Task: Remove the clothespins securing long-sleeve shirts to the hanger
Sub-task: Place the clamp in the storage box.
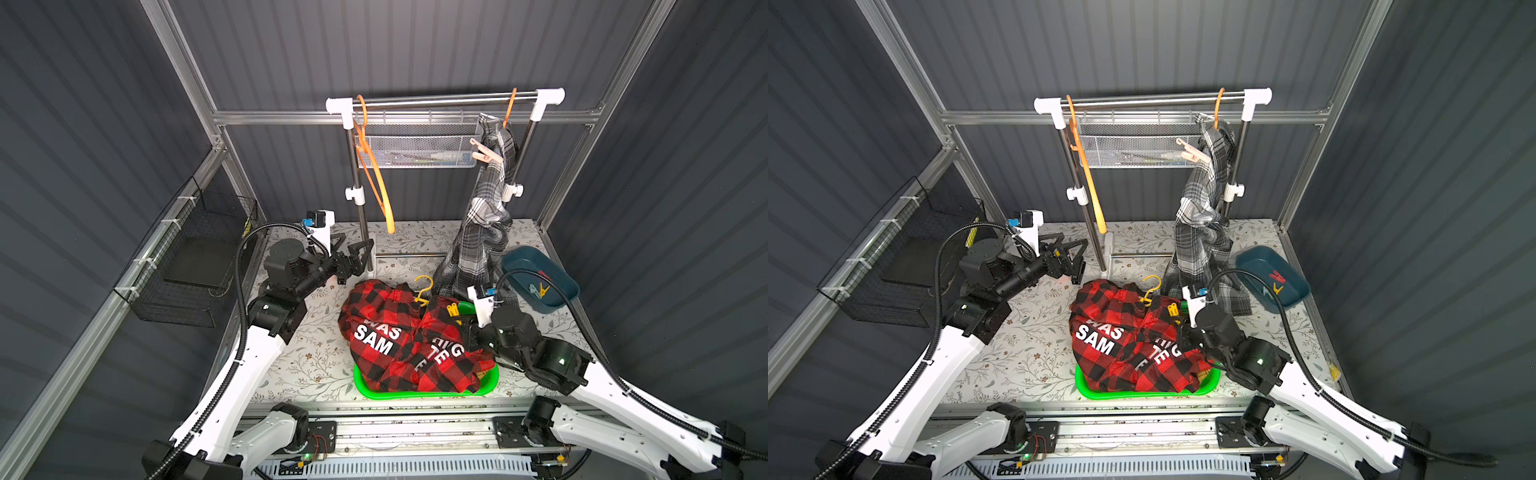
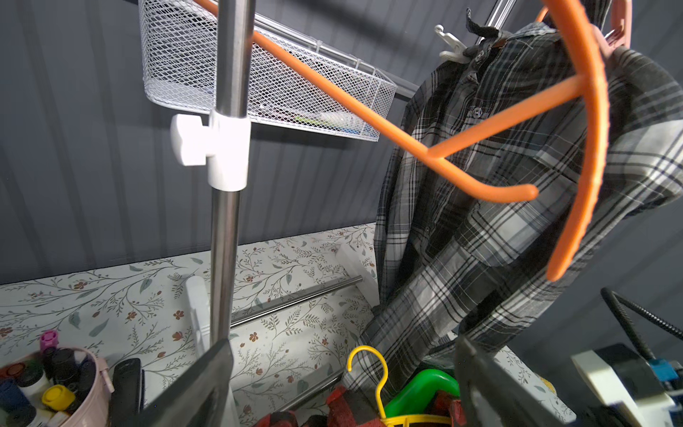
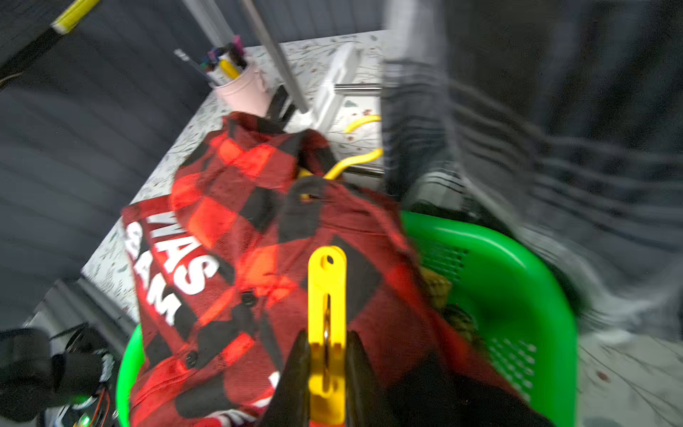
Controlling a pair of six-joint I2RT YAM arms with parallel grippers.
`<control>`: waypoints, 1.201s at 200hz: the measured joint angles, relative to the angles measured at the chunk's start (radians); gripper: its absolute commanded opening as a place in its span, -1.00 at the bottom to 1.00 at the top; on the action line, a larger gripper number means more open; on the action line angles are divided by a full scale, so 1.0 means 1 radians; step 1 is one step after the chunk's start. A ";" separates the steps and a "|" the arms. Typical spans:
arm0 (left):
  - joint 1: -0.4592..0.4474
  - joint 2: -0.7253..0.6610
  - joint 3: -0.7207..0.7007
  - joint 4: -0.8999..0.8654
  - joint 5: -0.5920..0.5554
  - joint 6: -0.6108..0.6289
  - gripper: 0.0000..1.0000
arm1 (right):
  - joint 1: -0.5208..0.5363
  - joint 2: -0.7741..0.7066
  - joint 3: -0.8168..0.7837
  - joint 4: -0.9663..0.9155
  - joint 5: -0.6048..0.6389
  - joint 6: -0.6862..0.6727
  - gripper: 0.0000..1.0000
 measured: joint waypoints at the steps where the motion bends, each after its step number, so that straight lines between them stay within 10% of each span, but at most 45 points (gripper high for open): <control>1: 0.000 0.000 0.000 0.000 0.000 0.001 0.86 | -0.007 -0.002 -0.001 -0.002 -0.001 0.002 -1.00; 116: 0.000 -0.003 0.000 -0.068 -0.005 0.046 0.85 | -0.827 0.034 -0.045 -0.040 -0.333 0.038 -1.00; 240: 0.000 -0.002 -0.002 -0.145 0.095 0.060 0.71 | -1.066 0.609 0.168 0.284 -0.336 -0.016 -0.84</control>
